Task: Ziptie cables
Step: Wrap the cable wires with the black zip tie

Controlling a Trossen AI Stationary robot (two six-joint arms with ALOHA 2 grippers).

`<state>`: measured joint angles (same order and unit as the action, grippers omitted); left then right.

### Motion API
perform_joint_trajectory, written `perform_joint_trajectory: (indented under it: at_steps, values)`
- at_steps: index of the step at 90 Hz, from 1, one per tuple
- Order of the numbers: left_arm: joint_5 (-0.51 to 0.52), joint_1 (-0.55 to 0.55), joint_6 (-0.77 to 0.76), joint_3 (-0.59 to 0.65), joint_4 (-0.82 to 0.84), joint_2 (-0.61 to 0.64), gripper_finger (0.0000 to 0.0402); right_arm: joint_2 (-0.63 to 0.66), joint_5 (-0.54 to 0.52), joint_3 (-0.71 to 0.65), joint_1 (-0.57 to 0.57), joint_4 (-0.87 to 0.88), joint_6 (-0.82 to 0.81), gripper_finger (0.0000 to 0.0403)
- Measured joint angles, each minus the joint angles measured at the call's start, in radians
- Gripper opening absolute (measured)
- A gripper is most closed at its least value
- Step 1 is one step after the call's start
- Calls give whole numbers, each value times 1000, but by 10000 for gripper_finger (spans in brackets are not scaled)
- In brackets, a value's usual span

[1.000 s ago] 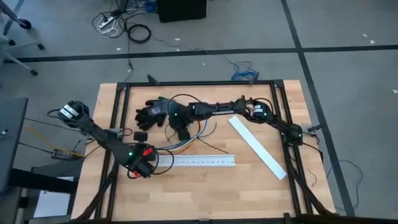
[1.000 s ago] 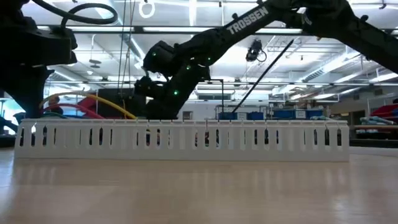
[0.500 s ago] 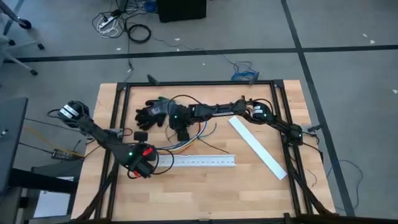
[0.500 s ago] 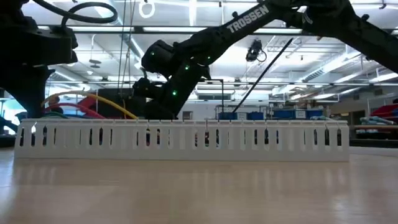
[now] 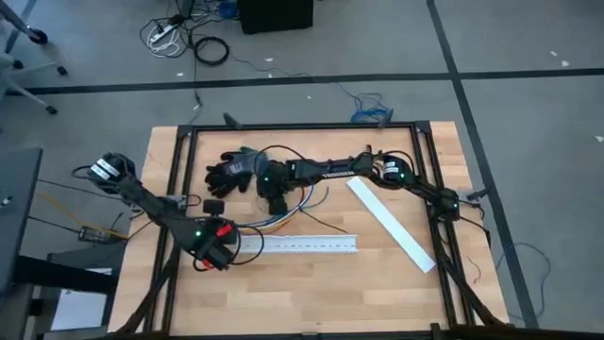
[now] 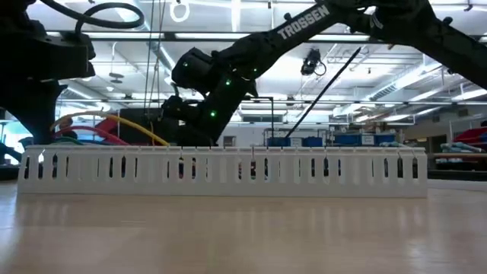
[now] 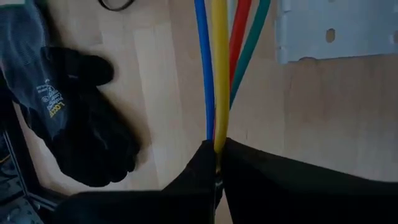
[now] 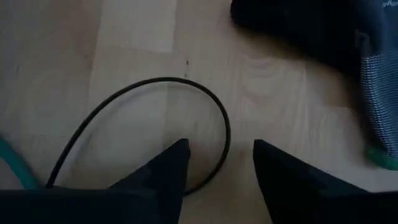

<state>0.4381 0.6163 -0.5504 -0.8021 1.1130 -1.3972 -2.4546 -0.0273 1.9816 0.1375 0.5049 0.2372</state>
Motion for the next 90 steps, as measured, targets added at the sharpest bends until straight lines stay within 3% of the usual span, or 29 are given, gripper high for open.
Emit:
perform_joint_trajectory:
  at_steps: [29,61,90]
  values:
    - [0,0,0,0,-1,0,0,0,4,0,0,3,-1,152]
    - [0,0,-1,0,-1,0,0,-1,3,1,-16,38,1,11]
    - [0,0,-5,0,-5,0,0,43,-51,-7,-22,74,20,0]
